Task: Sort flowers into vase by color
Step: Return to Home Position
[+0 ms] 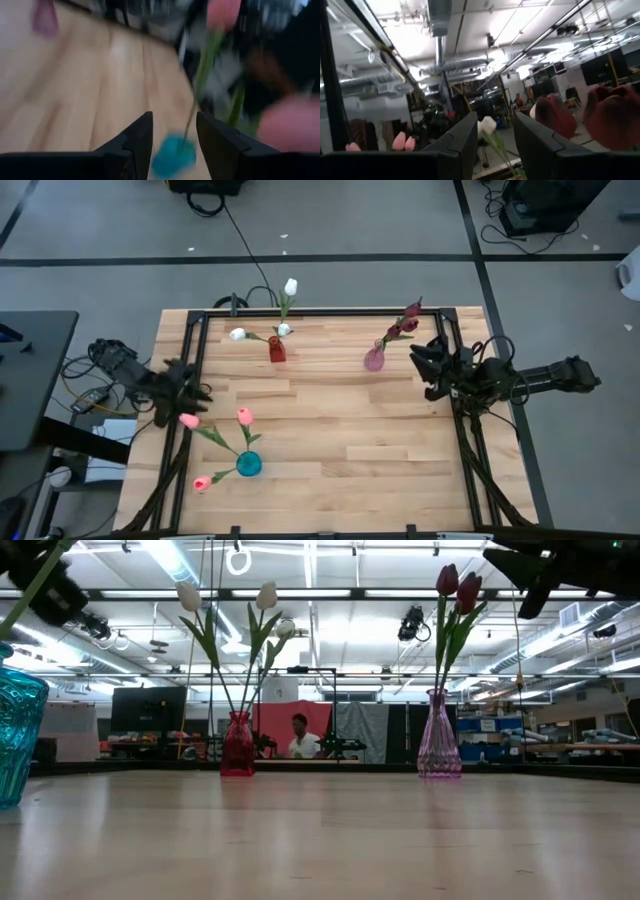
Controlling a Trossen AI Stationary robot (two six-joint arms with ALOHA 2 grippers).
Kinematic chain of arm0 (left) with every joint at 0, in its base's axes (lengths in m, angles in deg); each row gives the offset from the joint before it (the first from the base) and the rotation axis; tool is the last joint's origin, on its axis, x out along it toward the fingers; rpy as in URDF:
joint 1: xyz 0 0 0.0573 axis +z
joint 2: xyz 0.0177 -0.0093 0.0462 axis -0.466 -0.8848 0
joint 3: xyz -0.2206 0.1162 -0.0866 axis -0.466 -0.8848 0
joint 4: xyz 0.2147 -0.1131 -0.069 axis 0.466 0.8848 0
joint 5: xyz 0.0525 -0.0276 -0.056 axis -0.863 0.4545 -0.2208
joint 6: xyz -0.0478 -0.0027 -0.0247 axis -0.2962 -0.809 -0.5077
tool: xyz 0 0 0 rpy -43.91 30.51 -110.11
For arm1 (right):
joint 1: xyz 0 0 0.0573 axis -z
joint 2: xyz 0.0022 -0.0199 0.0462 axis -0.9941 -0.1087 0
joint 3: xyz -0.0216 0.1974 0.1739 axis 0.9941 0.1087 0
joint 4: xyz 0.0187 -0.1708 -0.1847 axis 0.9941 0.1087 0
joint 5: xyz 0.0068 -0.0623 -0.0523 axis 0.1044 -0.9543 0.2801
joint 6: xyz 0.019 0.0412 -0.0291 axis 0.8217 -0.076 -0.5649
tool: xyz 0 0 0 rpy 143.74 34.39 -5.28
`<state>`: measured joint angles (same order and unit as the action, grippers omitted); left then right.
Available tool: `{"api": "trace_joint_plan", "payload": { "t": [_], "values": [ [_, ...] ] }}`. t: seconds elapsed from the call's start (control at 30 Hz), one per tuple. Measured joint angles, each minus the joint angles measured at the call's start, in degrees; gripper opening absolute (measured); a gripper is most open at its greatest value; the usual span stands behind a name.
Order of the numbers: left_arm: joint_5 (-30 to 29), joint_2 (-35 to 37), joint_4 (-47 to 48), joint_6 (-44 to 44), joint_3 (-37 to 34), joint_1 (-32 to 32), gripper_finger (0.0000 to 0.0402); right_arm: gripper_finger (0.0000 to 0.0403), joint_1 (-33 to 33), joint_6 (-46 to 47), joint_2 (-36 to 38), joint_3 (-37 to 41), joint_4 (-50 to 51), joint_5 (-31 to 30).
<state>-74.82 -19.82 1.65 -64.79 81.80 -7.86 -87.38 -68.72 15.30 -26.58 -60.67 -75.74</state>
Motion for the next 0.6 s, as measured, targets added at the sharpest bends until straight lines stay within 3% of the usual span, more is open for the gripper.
{"api": "trace_joint_plan", "payload": {
  "t": [0.13,0.4,0.6],
  "values": [
    [-7.04,0.0,-11.95,0.03,-1.73,0.02,0.0156,0.0138,0.0,-0.07,0.02,0.0,0.68,0.44],
    [-7.69,-0.02,-21.35,9.12,-8.79,0.02,0.0156,0.0138,0.0,-0.07,0.02,0.0,0.7,0.43],
    [-4.74,-0.02,-29.91,-2.8,-11.77,0.0,0.0156,0.0138,0.0,-0.09,0.0,0.0,0.71,0.44]
  ]
}}
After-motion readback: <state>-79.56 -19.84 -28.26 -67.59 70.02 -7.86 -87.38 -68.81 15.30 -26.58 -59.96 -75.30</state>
